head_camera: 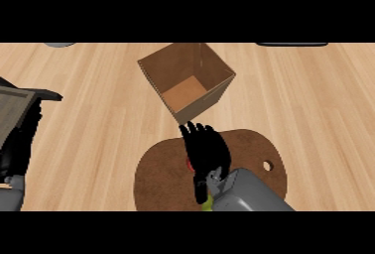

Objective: Pick the bell pepper from the cutting board and place it in the cardboard box

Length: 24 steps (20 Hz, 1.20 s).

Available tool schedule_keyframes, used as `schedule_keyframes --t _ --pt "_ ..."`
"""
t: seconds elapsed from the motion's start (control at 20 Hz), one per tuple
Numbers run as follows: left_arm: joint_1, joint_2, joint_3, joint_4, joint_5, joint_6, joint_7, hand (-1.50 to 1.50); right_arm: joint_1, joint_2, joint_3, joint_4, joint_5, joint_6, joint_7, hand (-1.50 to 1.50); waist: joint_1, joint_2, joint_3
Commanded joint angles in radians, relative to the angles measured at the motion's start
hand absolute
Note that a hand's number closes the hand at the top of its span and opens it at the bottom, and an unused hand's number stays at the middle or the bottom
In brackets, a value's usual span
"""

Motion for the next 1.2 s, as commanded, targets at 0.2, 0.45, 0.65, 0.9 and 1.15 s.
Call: schedule_keyframes --t 0.2,0.45,0.65,0.9,1.15 --pt "0.009 -0.023 0.016 0.002 -0.018 -0.028 -0.009 0.0 0.001 0.012 0.088 0.073 -0.036 -0.047 0.149 -1.5 0.004 0.0 0.0" --pt "0.021 -0.049 0.043 0.019 -0.035 -0.018 -0.064 0.0 -0.045 0.012 0.038 0.182 0.003 -0.092 0.077 1.5 0.003 0.001 0.0" --pt "0.023 -0.035 0.035 0.016 -0.048 -0.03 -0.038 0.0 -0.05 0.012 0.126 0.267 0.187 -0.262 -0.021 1.5 0.008 0.001 0.0" --pt "0.024 -0.027 0.043 -0.121 -0.046 -0.048 0.098 0.0 -0.037 -0.065 0.062 0.22 0.252 -0.259 -0.109 1.5 0.001 -0.002 0.001" --pt "0.035 -0.036 0.062 -0.022 -0.052 -0.023 0.001 0.0 0.156 -0.382 -0.159 0.041 0.08 -0.386 -0.357 1.5 -0.043 -0.004 0.002"
